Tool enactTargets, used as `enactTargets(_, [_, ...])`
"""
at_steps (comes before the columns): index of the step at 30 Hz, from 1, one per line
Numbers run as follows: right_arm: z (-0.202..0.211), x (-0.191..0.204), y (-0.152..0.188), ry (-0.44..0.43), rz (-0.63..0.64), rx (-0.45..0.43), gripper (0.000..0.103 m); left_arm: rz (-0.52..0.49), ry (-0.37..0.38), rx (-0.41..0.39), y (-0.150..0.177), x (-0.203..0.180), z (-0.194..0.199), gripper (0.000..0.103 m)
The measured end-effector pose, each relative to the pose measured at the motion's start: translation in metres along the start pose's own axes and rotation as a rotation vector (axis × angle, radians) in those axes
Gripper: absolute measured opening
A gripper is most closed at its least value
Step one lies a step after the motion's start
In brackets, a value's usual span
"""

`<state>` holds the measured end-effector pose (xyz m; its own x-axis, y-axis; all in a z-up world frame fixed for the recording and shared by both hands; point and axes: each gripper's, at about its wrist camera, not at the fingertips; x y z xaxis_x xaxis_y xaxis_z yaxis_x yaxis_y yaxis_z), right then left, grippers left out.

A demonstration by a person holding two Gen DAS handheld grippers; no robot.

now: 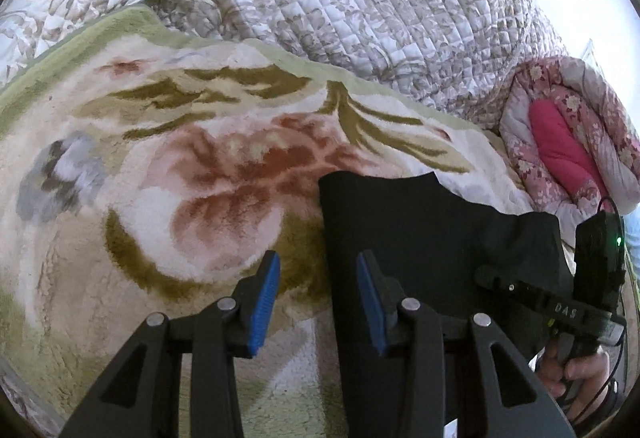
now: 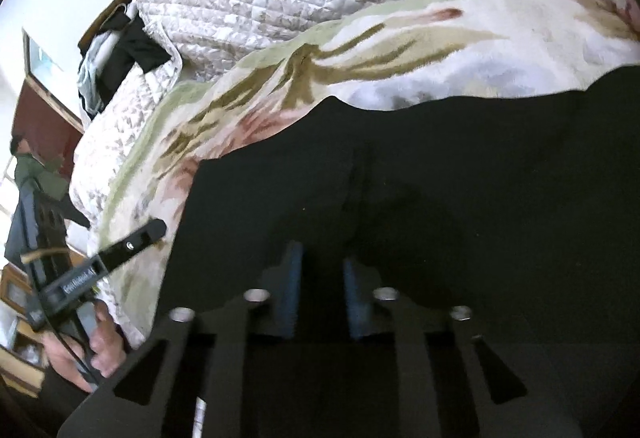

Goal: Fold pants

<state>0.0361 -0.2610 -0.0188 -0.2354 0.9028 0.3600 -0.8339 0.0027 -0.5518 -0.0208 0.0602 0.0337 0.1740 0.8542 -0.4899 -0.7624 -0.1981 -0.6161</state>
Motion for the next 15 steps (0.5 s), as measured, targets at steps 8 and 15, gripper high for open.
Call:
enactTargets(8, [0.022, -0.011, 0.003, -0.003, -0.058, -0.081, 0.003, -0.035, -0.012, 0.002, 0.002, -0.006, -0.002, 0.043])
enactTargets(15, [0.014, -0.016, 0.006, 0.045, -0.058, -0.043, 0.007, -0.065, -0.018, 0.020, 0.004, -0.011, -0.008, 0.043])
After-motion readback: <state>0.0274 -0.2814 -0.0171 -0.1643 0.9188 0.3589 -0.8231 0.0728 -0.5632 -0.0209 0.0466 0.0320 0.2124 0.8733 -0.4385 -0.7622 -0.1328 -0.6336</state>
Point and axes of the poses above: each gripper's, at about its wrist camera, not at the fingertips, and z roughly against the way its jaws point, x to its left, y to its underside, and after that the axes turned 13 degrees about y, right-handed
